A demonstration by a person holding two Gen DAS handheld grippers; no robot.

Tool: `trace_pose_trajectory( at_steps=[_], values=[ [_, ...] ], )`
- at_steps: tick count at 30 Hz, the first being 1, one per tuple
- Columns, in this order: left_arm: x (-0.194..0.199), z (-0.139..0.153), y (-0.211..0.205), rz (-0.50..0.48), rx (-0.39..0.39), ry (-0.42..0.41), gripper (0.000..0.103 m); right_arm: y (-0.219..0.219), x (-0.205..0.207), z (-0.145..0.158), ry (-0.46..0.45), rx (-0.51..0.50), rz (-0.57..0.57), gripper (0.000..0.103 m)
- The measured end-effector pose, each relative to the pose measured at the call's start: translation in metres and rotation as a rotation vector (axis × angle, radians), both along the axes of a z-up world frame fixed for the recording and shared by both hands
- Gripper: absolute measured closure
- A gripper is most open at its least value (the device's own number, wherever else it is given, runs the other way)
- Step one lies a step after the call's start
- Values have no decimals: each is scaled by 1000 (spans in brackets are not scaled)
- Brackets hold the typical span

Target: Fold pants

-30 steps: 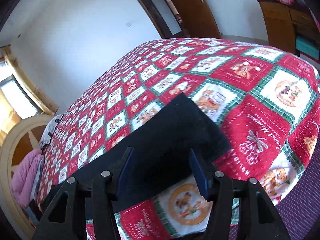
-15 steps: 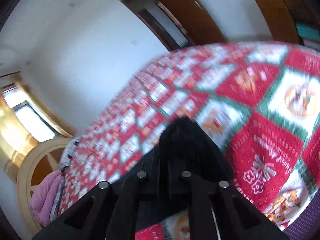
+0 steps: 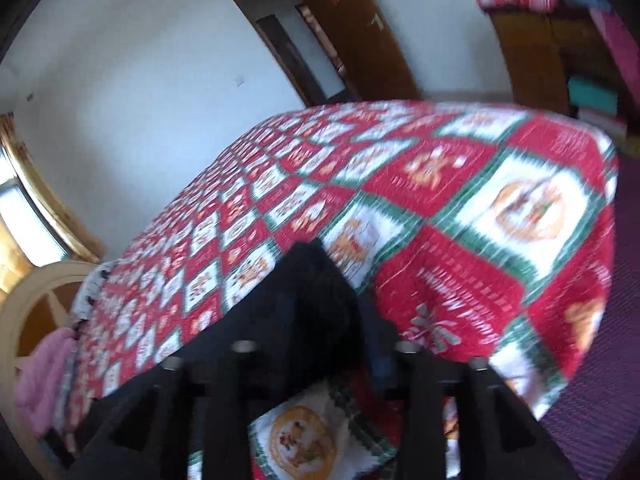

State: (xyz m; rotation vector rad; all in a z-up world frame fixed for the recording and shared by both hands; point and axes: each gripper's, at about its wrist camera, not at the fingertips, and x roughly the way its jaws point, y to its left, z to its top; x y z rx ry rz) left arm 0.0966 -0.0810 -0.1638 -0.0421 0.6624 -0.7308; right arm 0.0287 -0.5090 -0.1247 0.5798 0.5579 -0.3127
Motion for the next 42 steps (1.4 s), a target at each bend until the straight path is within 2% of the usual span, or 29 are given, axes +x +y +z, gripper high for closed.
trace_pose_trajectory(
  at_steps=[7, 12, 14, 16, 19, 21, 22, 24, 30, 32, 34, 36, 38, 39, 40, 42],
  values=[
    [-1, -5, -39, -131, 35, 14, 3, -13, -11, 7, 3, -32, -103, 50],
    [-3, -8, -55, -203, 22, 17, 3, -26, 1, 24, -44, -8, -39, 50],
    [-3, -11, -59, -220, 16, 30, 3, -31, 20, 24, -24, 31, 7, 50],
    [-1, -20, -60, -211, 14, 63, 3, -36, 43, 16, 37, 120, 85, 50],
    [-2, -22, -56, -207, -18, 56, 3, -46, 74, 1, 87, 279, 193, 52],
    [-1, -21, -56, -204, -28, 63, 3, -49, 85, -5, 111, 325, 226, 61],
    [-1, -22, -56, -203, -30, 66, 3, -49, 87, -7, 114, 323, 233, 77],
    [0, -21, -56, -201, -28, 63, 2, -45, 91, -6, 116, 290, 249, 96],
    [-5, -23, -61, -192, -6, 32, 0, -32, 75, 21, -99, 171, 281, 99],
    [-6, -24, -62, -190, 3, 22, 0, -25, 73, 28, -116, 51, 252, 99],
    [-7, -25, -62, -192, 13, 13, 0, -24, 79, 18, -9, -4, 205, 98],
    [-6, -25, -61, -195, 9, 12, 0, -31, 90, -8, 149, 57, 177, 95],
    [-7, -25, -60, -195, 3, 12, 0, -35, 82, -8, 118, 61, 142, 74],
    [-7, -25, -60, -195, 0, 12, 0, -35, 79, -5, 122, 42, 124, 62],
    [-7, -25, -60, -194, -2, 9, 0, -33, 74, 3, 115, 8, 103, 54],
    [-7, -25, -60, -190, -7, 10, 0, -26, 63, 17, 100, -57, 53, 52]
  ],
)
